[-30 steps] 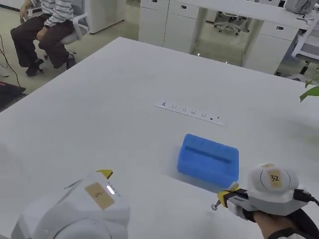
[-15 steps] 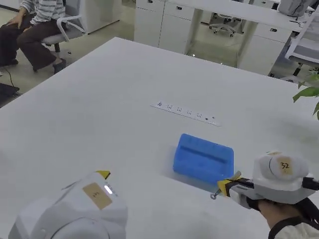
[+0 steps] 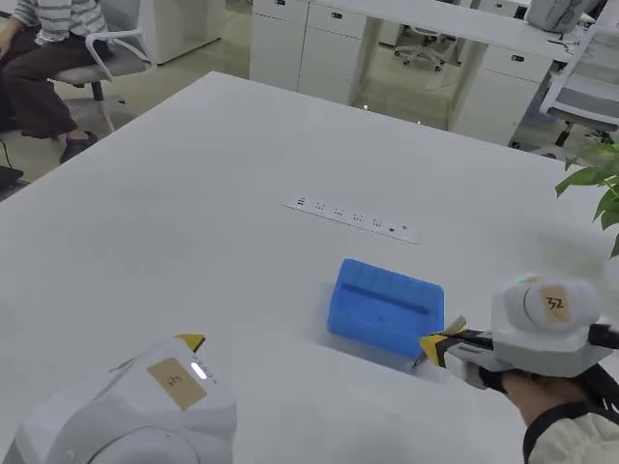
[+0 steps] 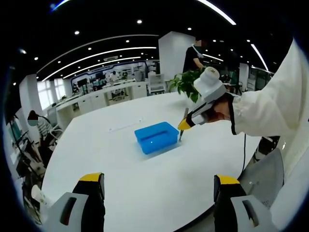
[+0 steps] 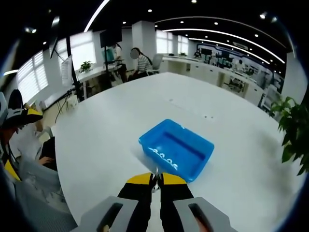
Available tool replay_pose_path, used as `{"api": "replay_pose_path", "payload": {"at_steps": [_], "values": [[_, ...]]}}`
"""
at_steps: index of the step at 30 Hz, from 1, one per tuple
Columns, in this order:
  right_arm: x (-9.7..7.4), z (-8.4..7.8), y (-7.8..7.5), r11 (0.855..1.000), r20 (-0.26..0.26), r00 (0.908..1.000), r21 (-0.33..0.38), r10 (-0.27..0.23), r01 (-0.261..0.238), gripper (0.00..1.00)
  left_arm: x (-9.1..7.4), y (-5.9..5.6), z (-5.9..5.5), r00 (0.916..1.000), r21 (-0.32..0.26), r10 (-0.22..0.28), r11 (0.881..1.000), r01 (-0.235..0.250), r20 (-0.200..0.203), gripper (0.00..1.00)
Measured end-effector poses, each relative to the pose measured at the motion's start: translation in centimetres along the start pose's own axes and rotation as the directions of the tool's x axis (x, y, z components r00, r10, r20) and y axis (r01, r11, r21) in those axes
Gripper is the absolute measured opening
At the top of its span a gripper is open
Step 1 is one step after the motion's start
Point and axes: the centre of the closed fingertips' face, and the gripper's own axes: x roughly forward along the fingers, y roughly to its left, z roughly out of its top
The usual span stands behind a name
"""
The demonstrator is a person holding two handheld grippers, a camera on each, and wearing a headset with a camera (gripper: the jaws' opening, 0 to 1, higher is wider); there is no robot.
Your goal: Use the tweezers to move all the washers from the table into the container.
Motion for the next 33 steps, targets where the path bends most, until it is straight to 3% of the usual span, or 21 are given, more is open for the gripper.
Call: {"api": "replay_pose_path", "payload": {"at_steps": [9,23,33], "values": [[0.0,0.6,-0.2,1.000,0.007,1.0000,-0.015,-0.002,0.002,0.01,0.0,0.1,0.0,1.0000,-0.002,0.004,1.000,-0.004,0.001,0.96],[0.5,3.4,-2.2,0.999,0.034,0.9993,-0.034,-0.017,0.018,0.01,0.3,0.5,0.0,1.0000,-0.006,0.009,1.000,-0.009,-0.003,0.96],[2.1,3.6,-4.2,0.998,0.042,0.9974,-0.017,-0.058,0.059,0.01,0.6,0.8,-0.1,0.9998,-0.006,0.010,1.000,-0.010,-0.015,0.96]]}}
